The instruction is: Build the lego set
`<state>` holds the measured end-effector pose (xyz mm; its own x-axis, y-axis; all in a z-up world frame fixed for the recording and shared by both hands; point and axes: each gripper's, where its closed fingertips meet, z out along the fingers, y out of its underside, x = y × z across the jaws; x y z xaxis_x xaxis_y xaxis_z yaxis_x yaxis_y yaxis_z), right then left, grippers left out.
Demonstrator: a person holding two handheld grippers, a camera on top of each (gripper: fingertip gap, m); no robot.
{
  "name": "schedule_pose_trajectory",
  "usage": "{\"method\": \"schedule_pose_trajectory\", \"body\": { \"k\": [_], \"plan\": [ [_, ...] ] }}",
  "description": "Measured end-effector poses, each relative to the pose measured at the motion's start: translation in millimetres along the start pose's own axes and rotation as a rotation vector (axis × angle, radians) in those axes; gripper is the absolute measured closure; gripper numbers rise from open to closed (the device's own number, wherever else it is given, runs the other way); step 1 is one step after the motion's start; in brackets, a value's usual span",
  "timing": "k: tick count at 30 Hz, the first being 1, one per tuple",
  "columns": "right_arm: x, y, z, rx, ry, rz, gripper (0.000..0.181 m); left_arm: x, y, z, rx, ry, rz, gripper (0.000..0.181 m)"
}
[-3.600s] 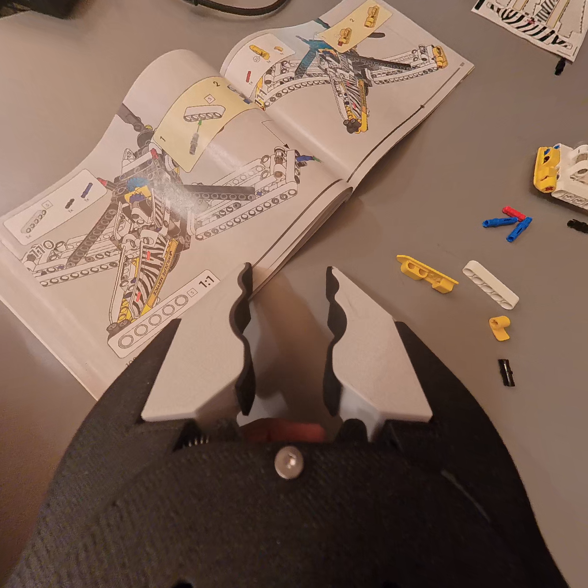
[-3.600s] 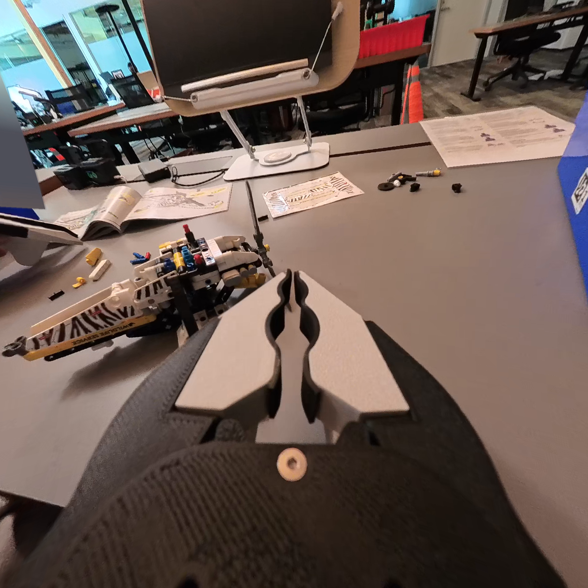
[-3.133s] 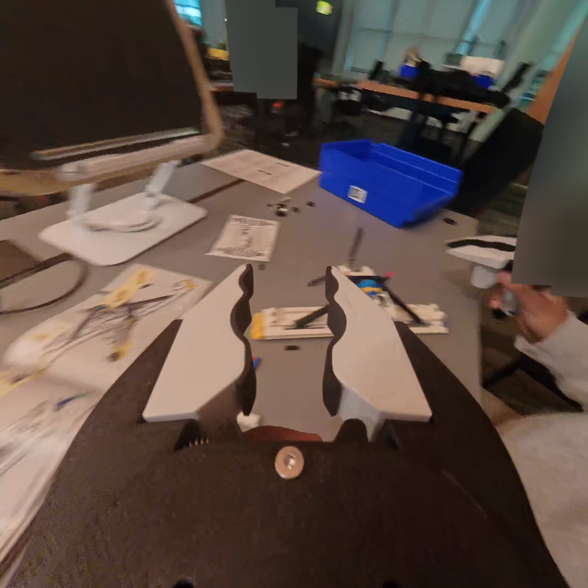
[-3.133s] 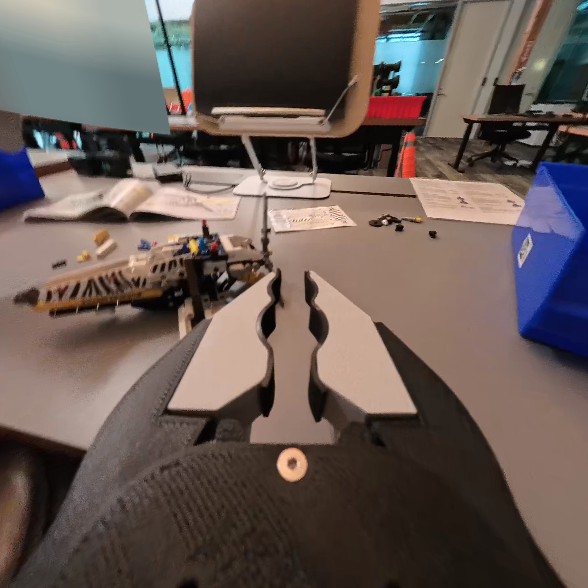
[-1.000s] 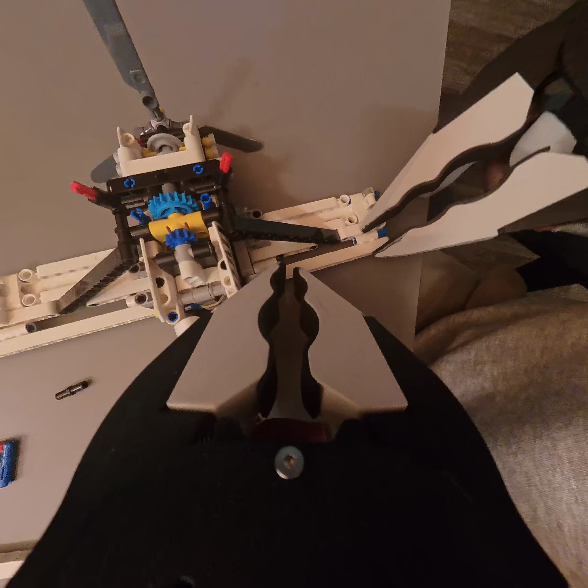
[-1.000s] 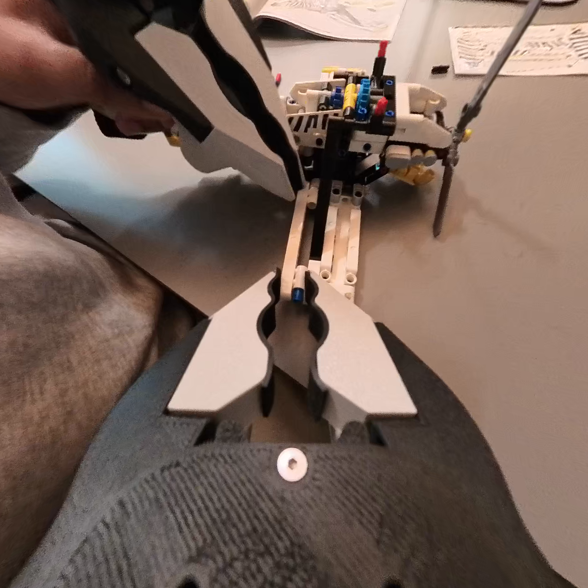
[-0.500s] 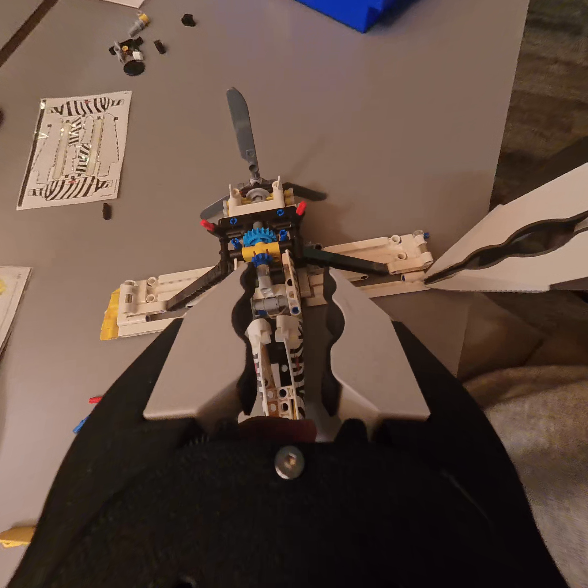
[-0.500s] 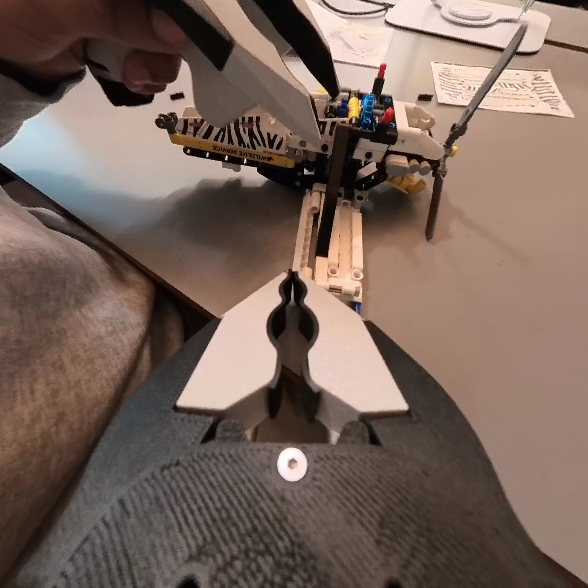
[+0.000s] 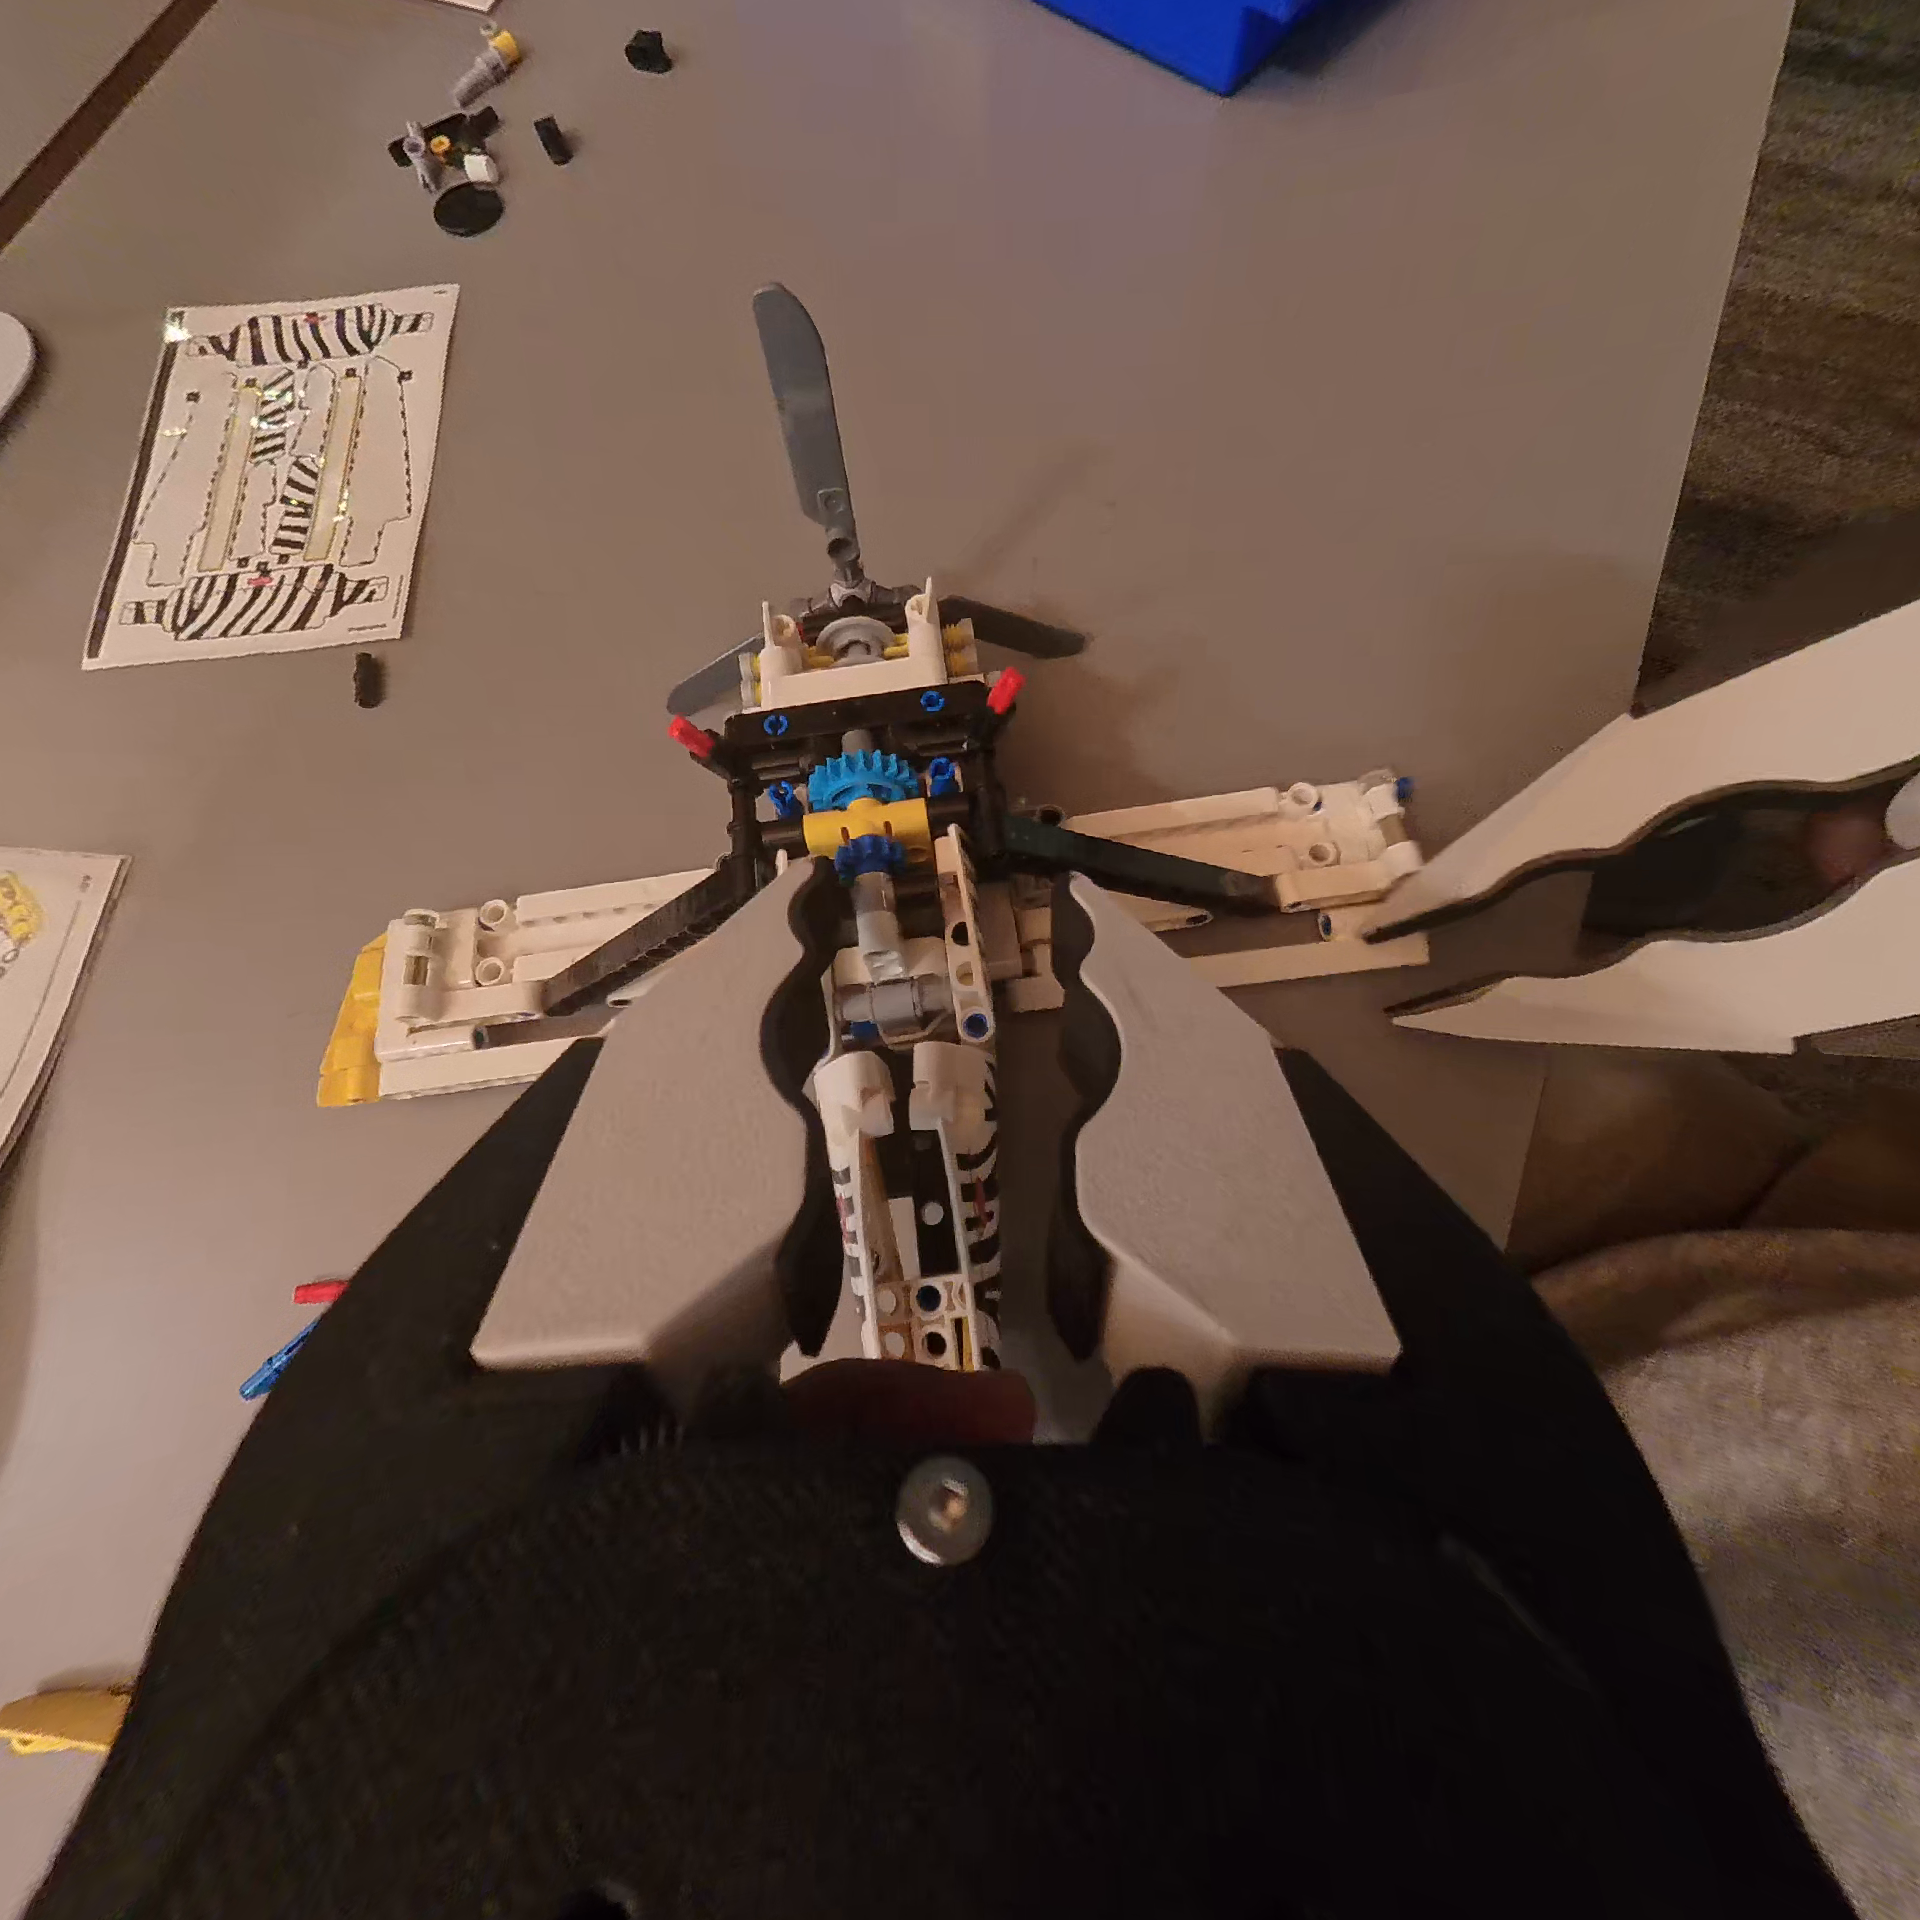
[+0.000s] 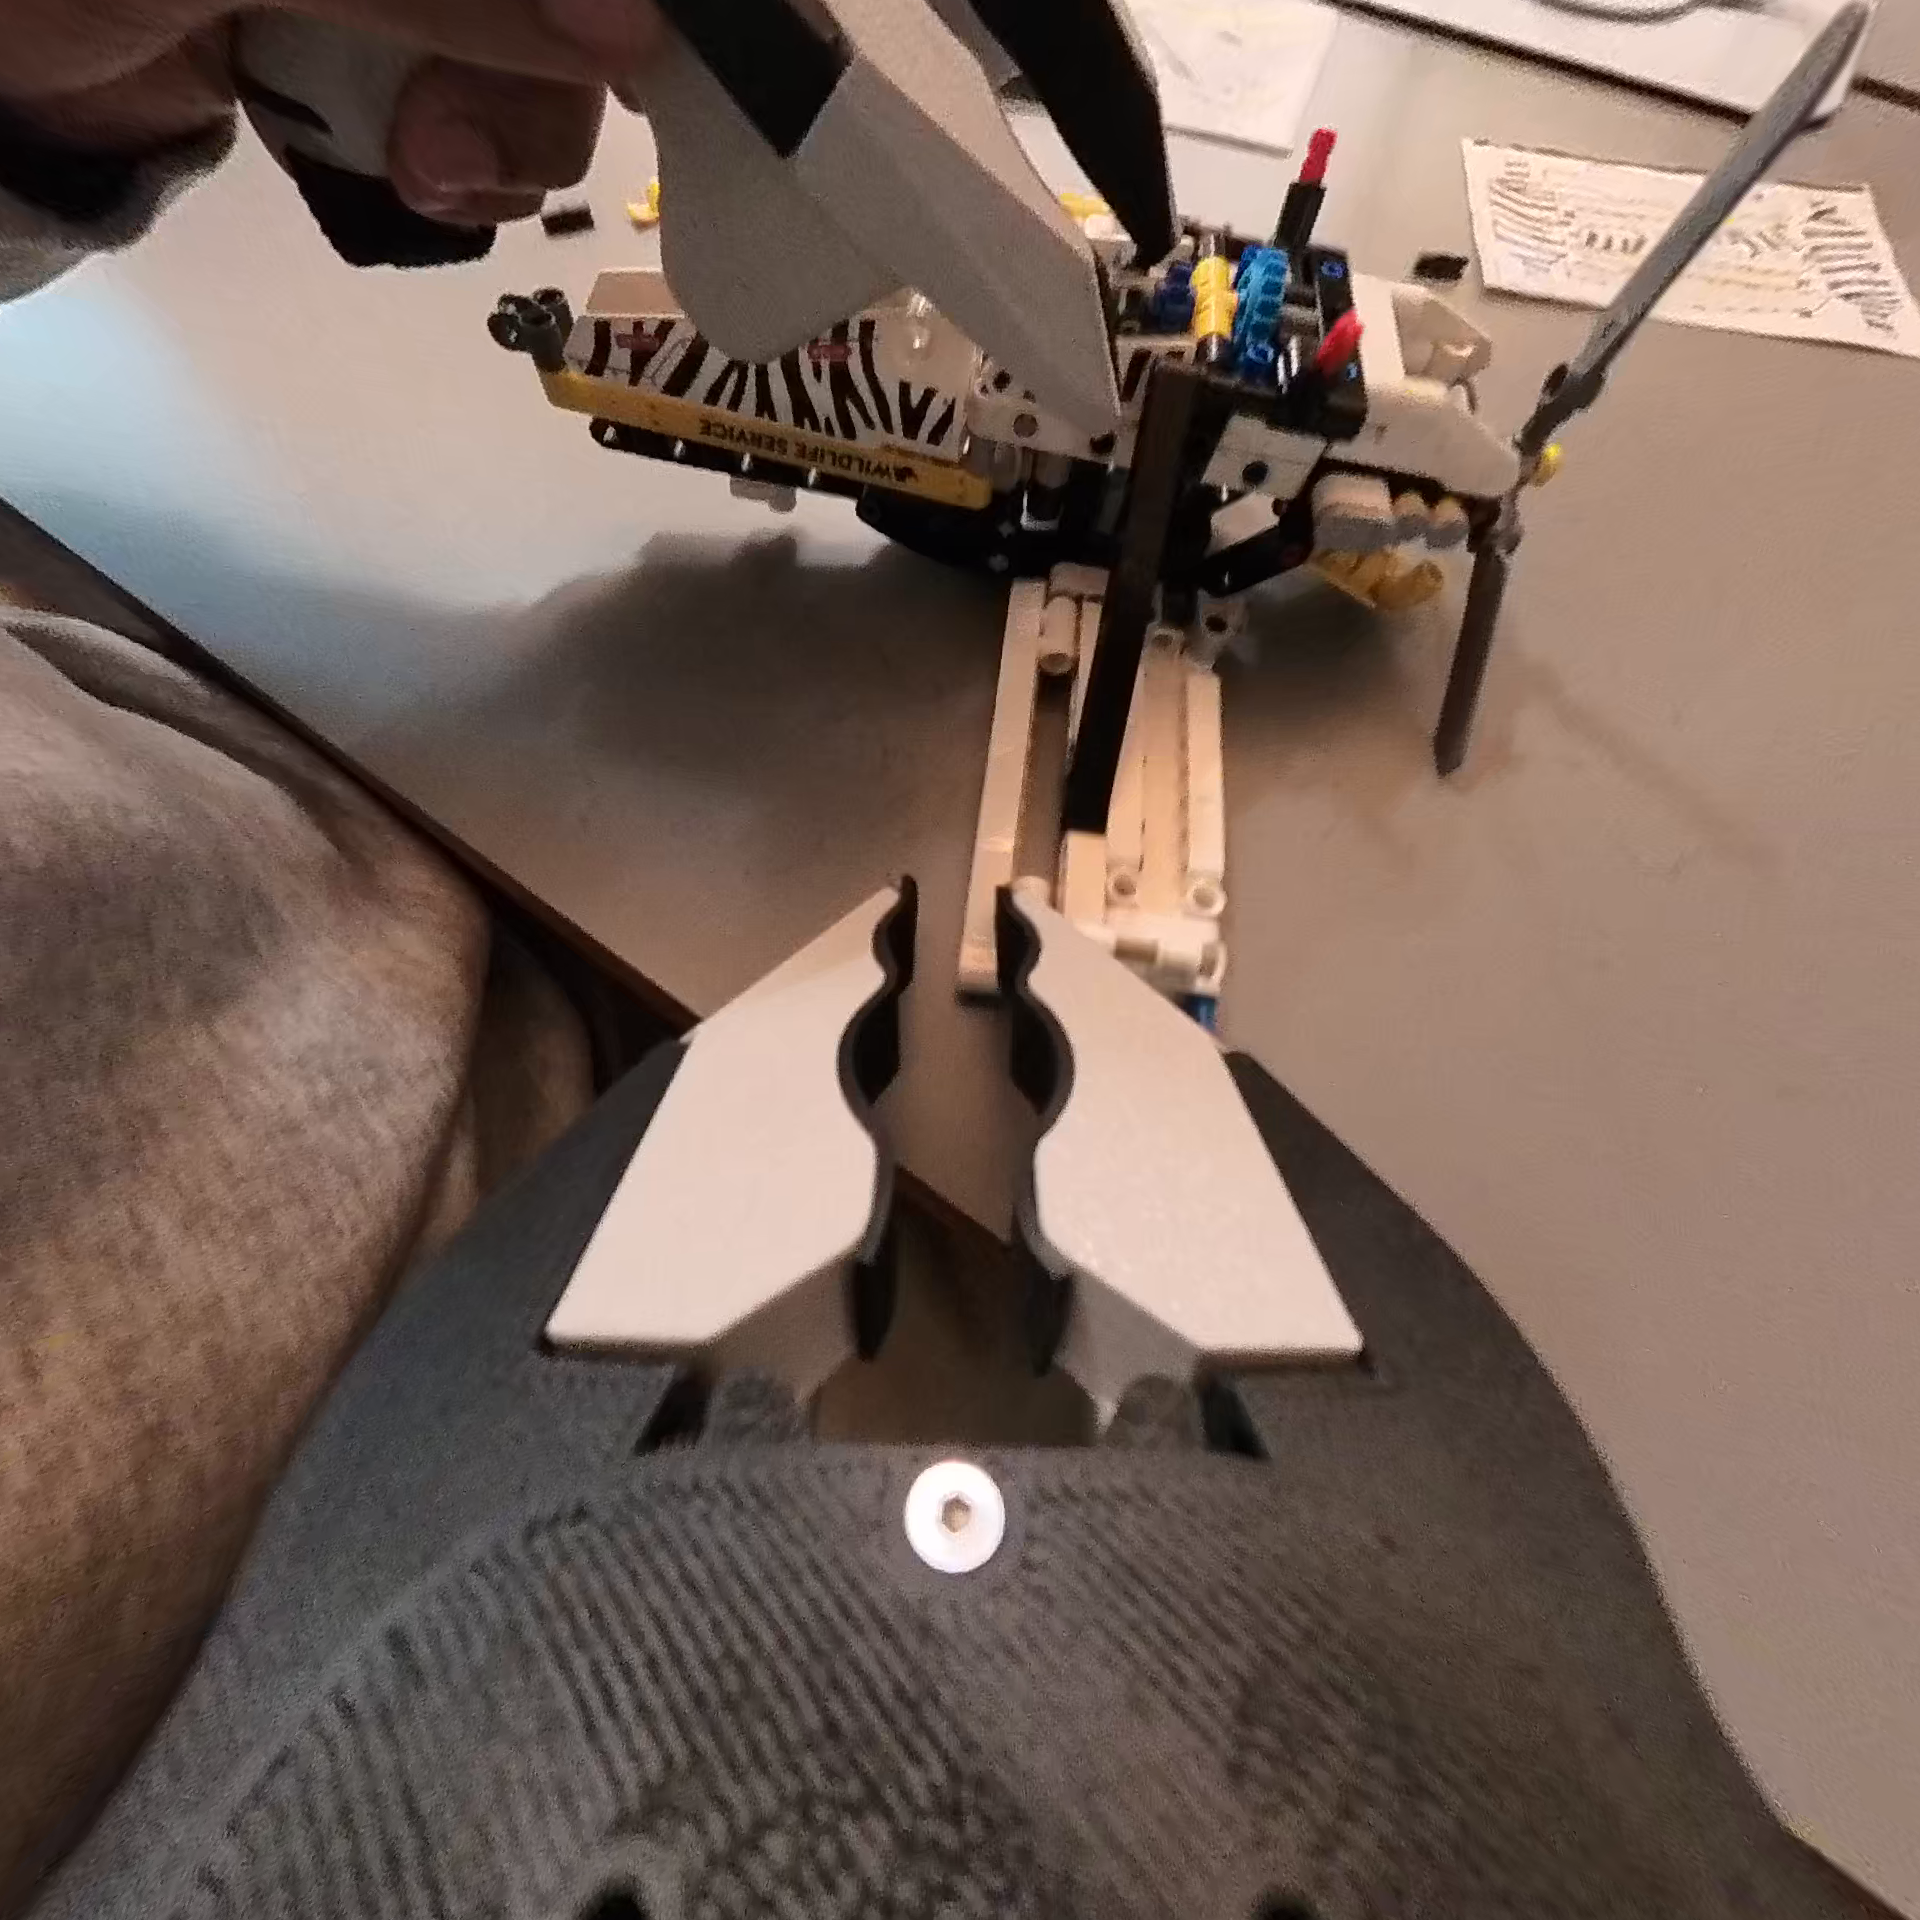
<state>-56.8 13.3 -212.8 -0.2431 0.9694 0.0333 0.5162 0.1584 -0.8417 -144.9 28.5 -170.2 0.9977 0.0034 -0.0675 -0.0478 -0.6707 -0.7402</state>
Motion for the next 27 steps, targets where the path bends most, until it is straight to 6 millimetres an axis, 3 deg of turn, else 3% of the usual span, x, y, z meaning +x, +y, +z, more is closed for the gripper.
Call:
{"method": "schedule_pose_trajectory", "body": {
  "k": [12,17,24,27],
  "plan": [
    [-0.3,19.0,-14.7,-0.046,0.002,0.022,0.169,-1.0,-0.1,0.1,-0.003,-0.003,-0.021,0.142],
    [1.1,-6.8,-20.6,0.104,0.028,0.032,0.166,-0.2,-0.2,0.5,-0.004,-0.006,-0.024,0.141],
    [-2.7,-23.5,0.5,0.117,0.023,-0.009,0.165,0.9,-0.3,2.2,-0.027,-0.008,-0.030,0.139],
    [3.5,-15.5,8.9,0.030,0.065,-0.047,0.165,0.7,0.2,2.5,-0.030,-0.019,-0.018,0.139]
  ]
}}
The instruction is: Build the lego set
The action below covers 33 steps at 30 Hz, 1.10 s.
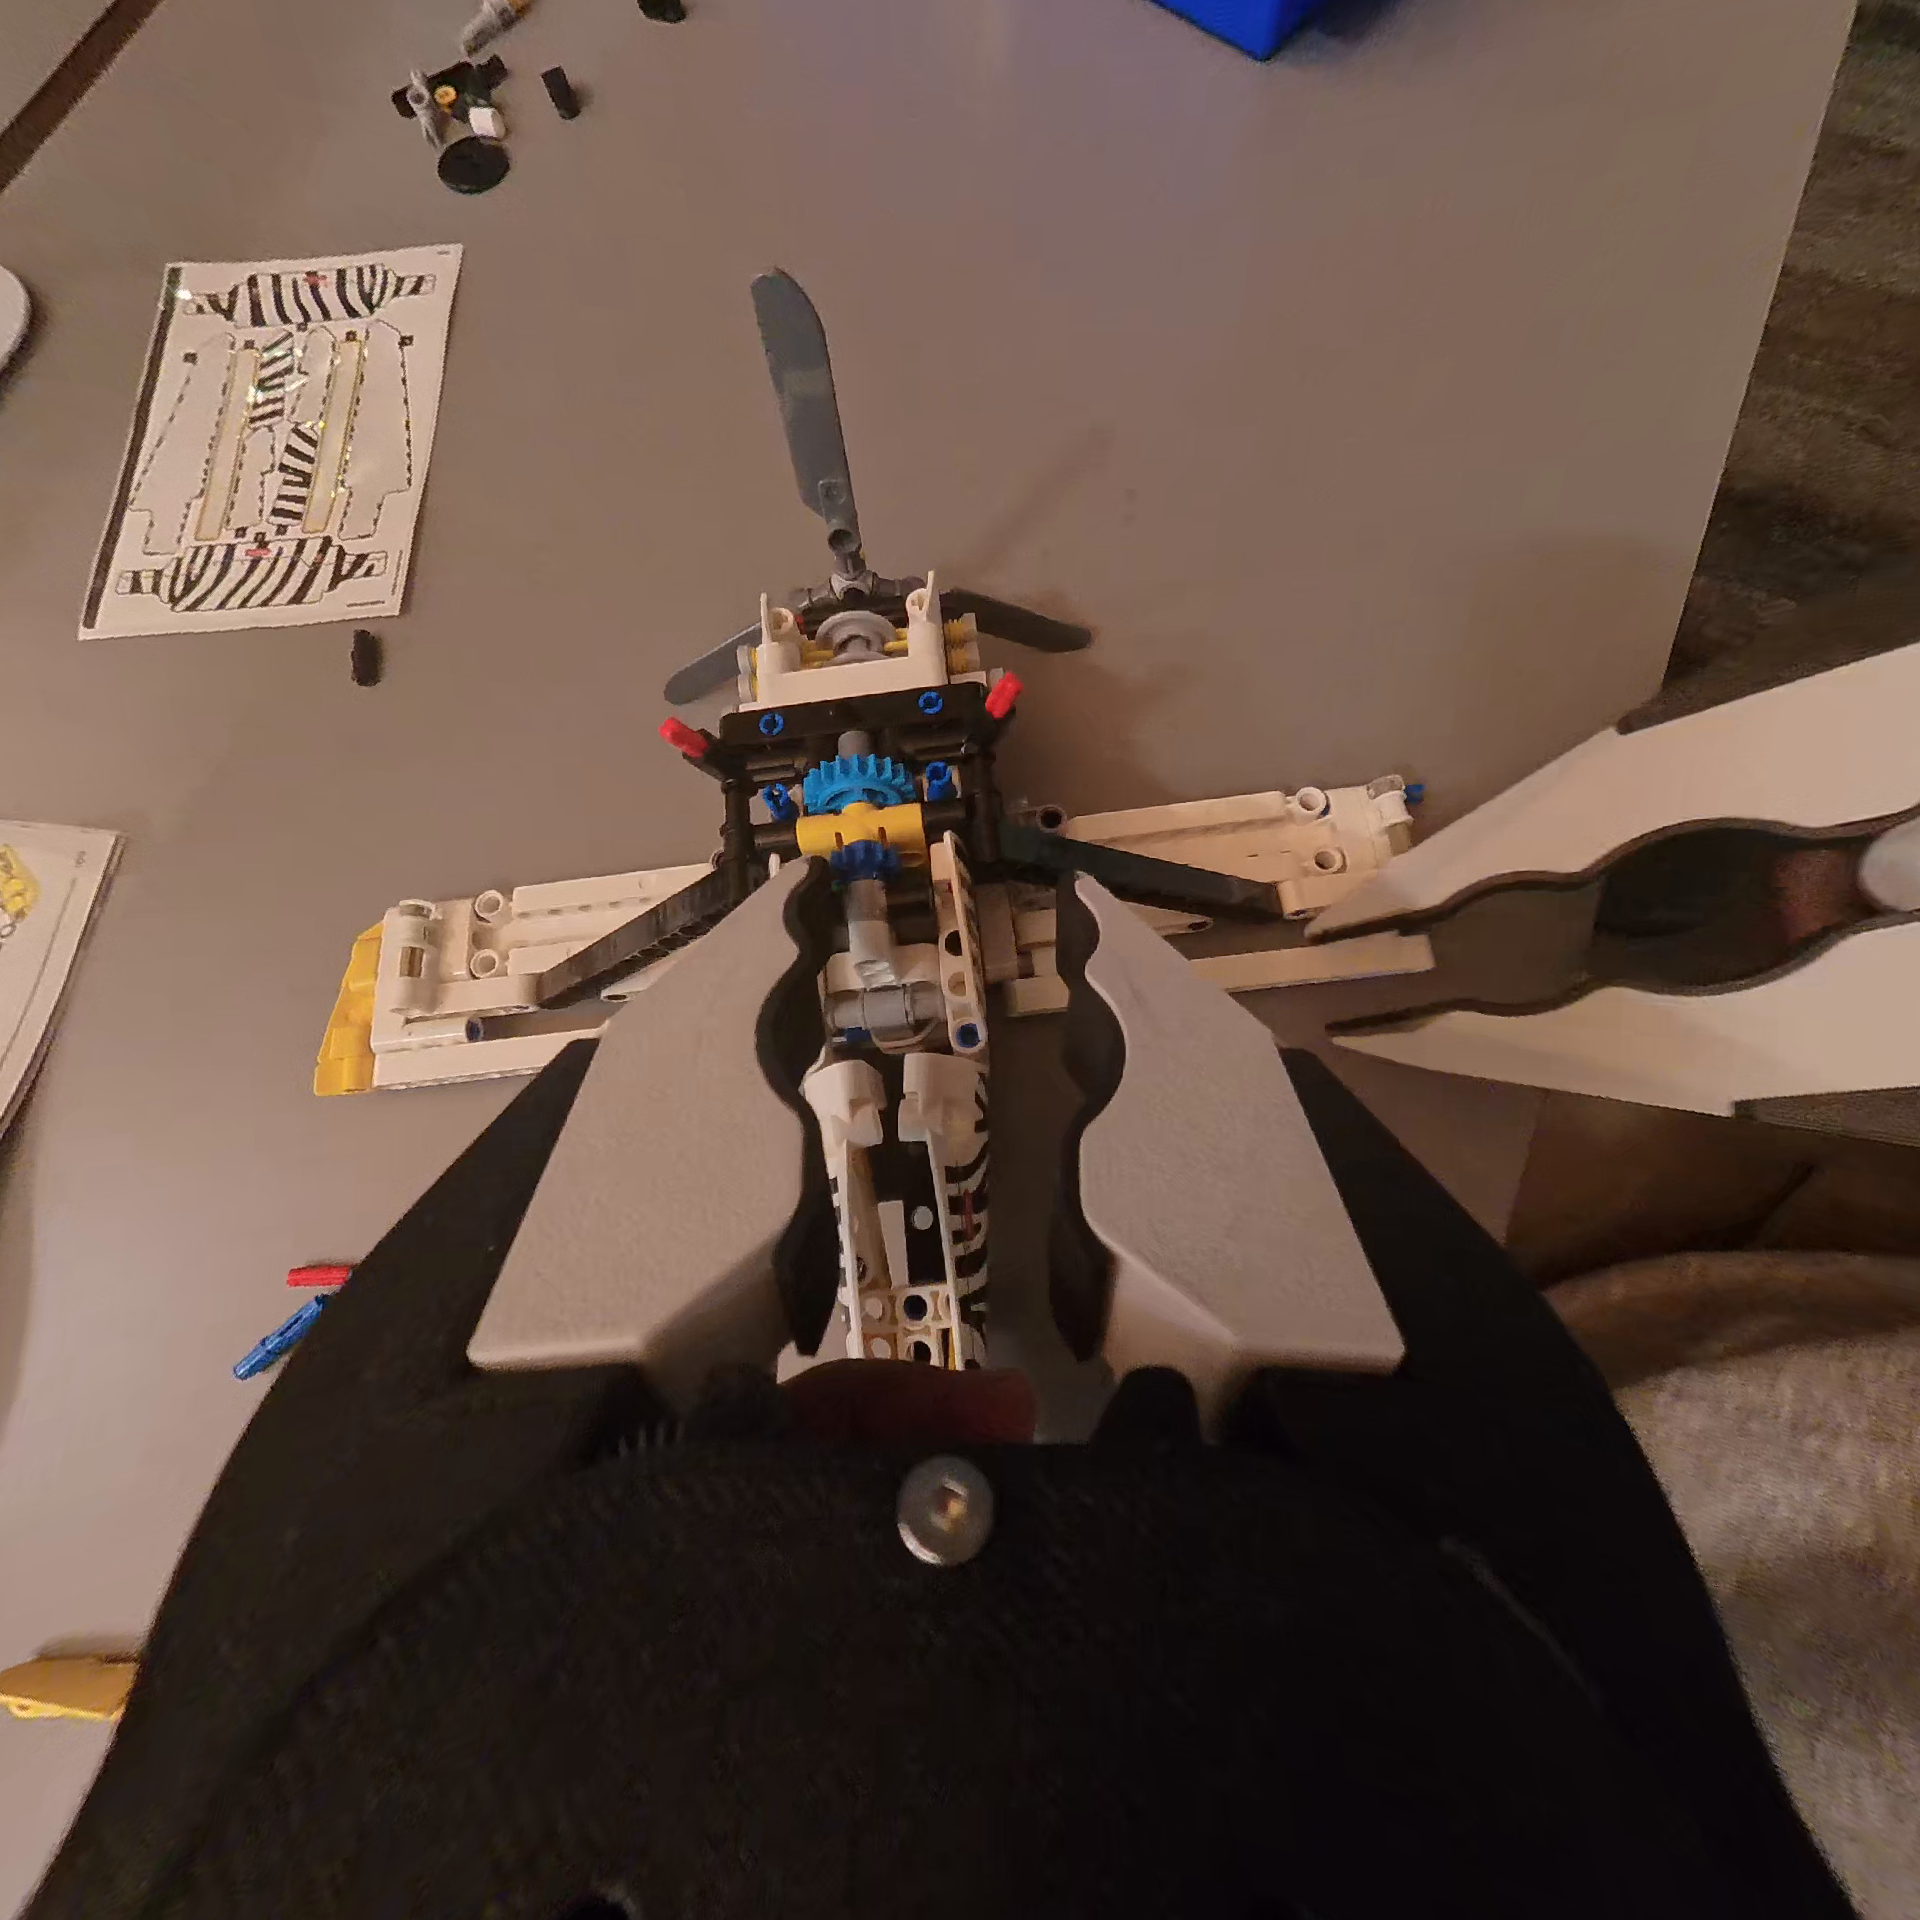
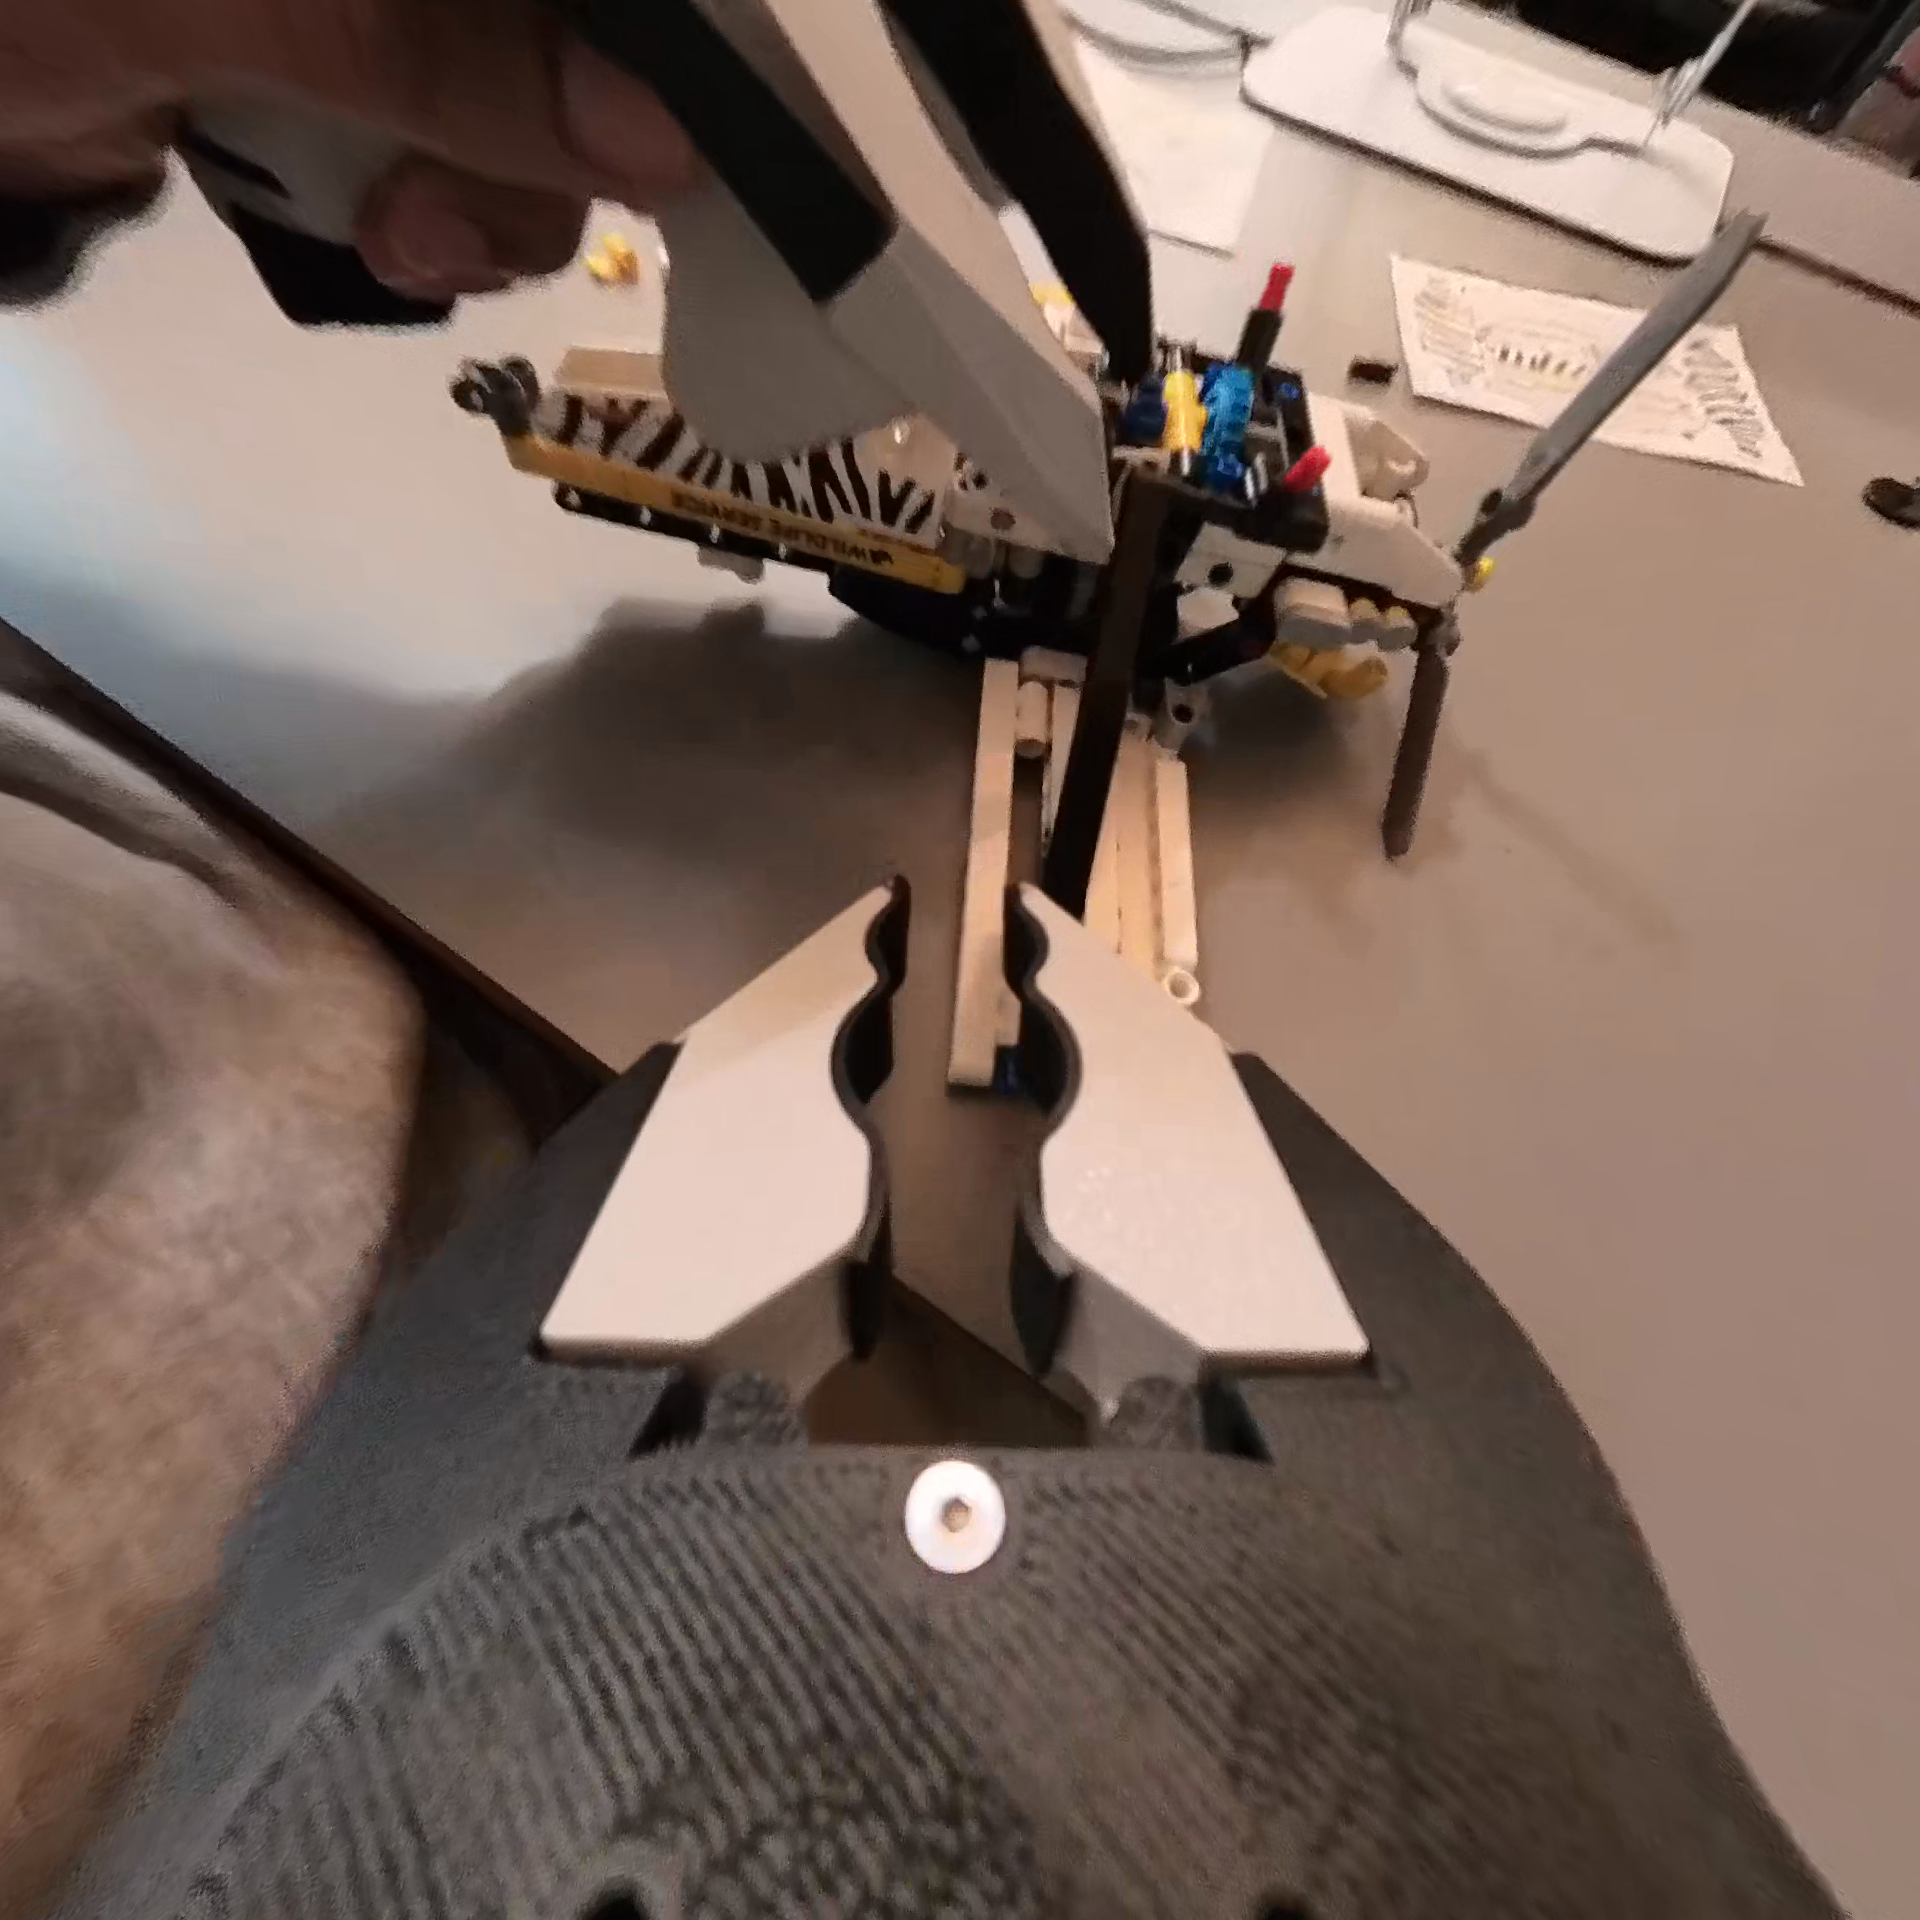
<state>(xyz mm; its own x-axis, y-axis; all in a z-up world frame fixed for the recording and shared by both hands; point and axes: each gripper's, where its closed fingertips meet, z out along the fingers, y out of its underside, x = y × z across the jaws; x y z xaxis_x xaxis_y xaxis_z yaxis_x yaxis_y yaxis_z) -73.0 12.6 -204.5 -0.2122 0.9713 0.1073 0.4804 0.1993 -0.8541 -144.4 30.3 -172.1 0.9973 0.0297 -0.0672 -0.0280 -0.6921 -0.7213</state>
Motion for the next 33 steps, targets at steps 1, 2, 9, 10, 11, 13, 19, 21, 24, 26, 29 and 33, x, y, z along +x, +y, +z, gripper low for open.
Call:
{"method": "schedule_pose_trajectory", "body": {
  "k": [1,2,9,10,11,13,19,21,24,26,29,33],
  "plan": [
    [1.1,4.9,2.2,-0.036,0.006,-0.012,0.165,-0.1,0.0,0.0,0.002,0.000,-0.001,0.139],
    [1.4,10.4,4.1,-0.072,0.006,-0.020,0.166,-0.1,-0.3,0.0,0.004,0.002,-0.005,0.139],
    [-3.6,20.0,-0.7,-0.126,-0.024,0.005,0.175,-7.8,-0.2,0.1,0.013,-0.027,-0.025,0.149],
    [-4.0,21.4,-3.1,-0.129,-0.030,0.011,0.175,-7.9,-0.2,-0.1,0.013,-0.028,-0.025,0.149],
    [-4.3,22.9,-5.6,-0.131,-0.037,0.020,0.175,-7.9,-0.3,-0.1,0.013,-0.028,-0.022,0.149],
    [-5.1,25.5,-10.2,-0.126,-0.051,0.042,0.175,-7.7,-0.3,-0.3,0.014,-0.027,-0.020,0.149],
    [-5.6,26.2,-14.5,-0.074,-0.070,0.098,0.175,0.3,-0.6,-2.8,0.018,0.029,-0.039,0.136],
    [-7.9,23.0,-15.6,-0.044,-0.077,0.107,0.175,3.2,0.1,-6.4,0.012,0.041,-0.045,0.131],
    [-9.5,13.6,-21.0,0.024,-0.070,0.100,0.175,1.3,-7.0,-21.2,0.061,0.008,-0.038,0.127],
    [-8.2,5.6,-27.1,0.074,-0.047,0.085,0.175,-1.1,-15.2,-36.1,0.121,-0.016,-0.042,0.124],
    [-3.4,-17.6,-44.6,0.210,0.031,0.035,0.175,4.8,-28.9,-61.5,0.252,0.031,-0.096,0.116],
    [-1.6,-62.3,-80.2,0.464,0.182,-0.079,0.176,52.1,-44.0,-94.2,0.473,0.450,-0.309,0.096]
  ]
}}
